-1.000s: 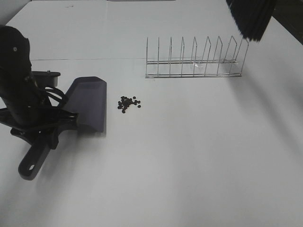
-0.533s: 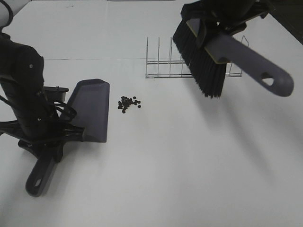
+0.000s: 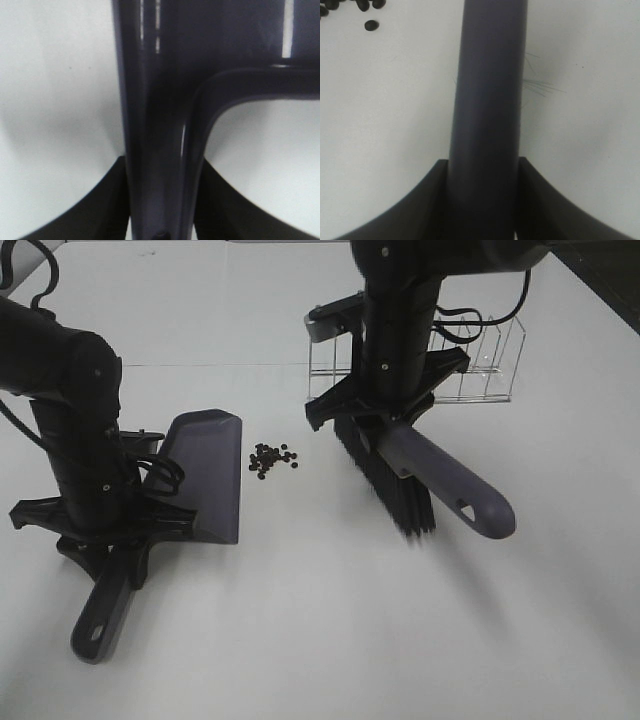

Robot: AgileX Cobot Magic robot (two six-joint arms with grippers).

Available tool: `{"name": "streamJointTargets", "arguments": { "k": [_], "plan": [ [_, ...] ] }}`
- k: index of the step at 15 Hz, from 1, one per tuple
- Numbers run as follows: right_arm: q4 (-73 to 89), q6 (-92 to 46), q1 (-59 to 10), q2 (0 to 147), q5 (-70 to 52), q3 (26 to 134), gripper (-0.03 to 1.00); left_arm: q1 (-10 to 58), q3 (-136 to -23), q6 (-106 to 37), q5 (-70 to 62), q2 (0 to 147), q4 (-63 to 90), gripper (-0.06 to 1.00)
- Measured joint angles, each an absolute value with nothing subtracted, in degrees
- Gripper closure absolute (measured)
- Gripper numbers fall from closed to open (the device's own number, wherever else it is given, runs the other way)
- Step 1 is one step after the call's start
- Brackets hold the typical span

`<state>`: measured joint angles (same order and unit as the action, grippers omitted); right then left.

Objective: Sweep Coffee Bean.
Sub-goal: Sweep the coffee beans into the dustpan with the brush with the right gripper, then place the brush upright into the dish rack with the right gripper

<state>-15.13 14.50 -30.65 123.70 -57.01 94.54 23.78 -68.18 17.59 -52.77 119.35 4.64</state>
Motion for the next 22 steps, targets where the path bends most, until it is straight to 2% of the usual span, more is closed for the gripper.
{"name": "streamJointTargets", "arguments": {
  "k": [2, 6, 14, 17, 22],
  "plan": [
    [-18.45, 15.76, -32.89, 127.25, -58.90, 97.86, 0.68, 23.78, -68.41, 17.59, -53.11, 119.58, 4.70, 0.63],
    [-20.91, 13.41, -36.55, 137.11, -68.30, 112.82, 0.68, 23.78, -68.70, 17.30, -53.74, 120.21, 5.04, 0.63],
    [-13.01, 9.45, -45.89, 148.17, -70.70, 133.16, 0.68, 23.78, -68.87, 16.27, -54.26, 120.32, 6.13, 0.63],
    [-12.78, 9.45, -46.12, 147.59, -70.59, 137.68, 0.68, 23.78, -68.87, 16.27, -54.83, 120.32, 6.07, 0.63],
    [-15.81, 9.51, -42.97, 140.60, -70.65, 137.68, 0.68, 23.78, -68.87, 16.10, -54.89, 120.32, 6.13, 0.63]
  ]
}}
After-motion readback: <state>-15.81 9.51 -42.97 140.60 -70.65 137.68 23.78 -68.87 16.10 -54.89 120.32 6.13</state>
